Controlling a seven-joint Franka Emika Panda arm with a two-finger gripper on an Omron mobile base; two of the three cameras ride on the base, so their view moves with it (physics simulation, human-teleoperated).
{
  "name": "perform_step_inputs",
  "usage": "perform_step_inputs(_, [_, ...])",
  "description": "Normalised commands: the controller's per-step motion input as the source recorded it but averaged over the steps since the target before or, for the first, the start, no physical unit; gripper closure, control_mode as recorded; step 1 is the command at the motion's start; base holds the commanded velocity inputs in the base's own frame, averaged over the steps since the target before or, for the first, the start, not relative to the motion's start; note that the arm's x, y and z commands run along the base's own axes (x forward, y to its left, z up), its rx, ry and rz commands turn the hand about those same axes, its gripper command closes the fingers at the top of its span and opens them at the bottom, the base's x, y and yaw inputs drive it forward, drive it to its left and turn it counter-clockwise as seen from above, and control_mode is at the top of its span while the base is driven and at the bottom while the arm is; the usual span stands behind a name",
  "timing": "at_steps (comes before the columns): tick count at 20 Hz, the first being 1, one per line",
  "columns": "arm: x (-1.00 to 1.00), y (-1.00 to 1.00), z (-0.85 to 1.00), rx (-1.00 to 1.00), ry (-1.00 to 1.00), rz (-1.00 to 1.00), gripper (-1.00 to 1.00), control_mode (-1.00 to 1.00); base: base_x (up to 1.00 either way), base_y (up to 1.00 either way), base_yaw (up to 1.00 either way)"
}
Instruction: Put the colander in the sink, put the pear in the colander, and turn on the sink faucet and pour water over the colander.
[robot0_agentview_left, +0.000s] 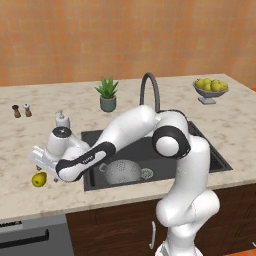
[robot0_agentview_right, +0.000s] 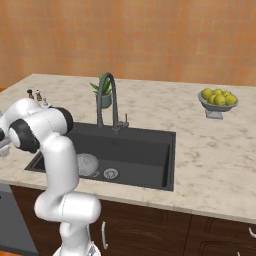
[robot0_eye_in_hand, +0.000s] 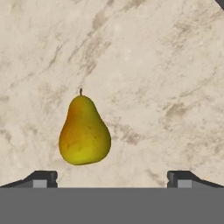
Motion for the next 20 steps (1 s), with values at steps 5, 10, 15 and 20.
perform_step_inputs(5, [0.08,0.15,-0.04,0.00,0.00,-0.07,-1.00,-1.00,0.00,0.00,0.00])
perform_step_inputs(10, [0.21,0.09,-0.03,0.00,0.01,-0.07,-1.00,-1.00,0.00,0.00,0.00])
perform_step_inputs(15, [0.12,0.03,-0.06,0.00,0.05,-0.02,-1.00,-1.00,0.00,0.00,0.00])
perform_step_inputs(20, [0.03,0.00,-0.25,0.00,0.11,0.00,-1.00,-1.00,0.00,0.00,0.00])
